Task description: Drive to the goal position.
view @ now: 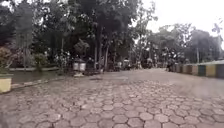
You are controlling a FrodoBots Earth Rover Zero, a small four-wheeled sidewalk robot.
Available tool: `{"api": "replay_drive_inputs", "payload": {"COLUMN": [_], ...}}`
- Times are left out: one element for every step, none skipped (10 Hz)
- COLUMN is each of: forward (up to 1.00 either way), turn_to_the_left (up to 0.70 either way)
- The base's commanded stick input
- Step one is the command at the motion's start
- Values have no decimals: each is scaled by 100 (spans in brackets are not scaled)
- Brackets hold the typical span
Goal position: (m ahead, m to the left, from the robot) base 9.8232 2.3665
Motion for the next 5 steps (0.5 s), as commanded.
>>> {"api": "replay_drive_inputs", "payload": {"forward": [69,69,69,69,69], "turn_to_the_left": [0,0,0,0,0]}}
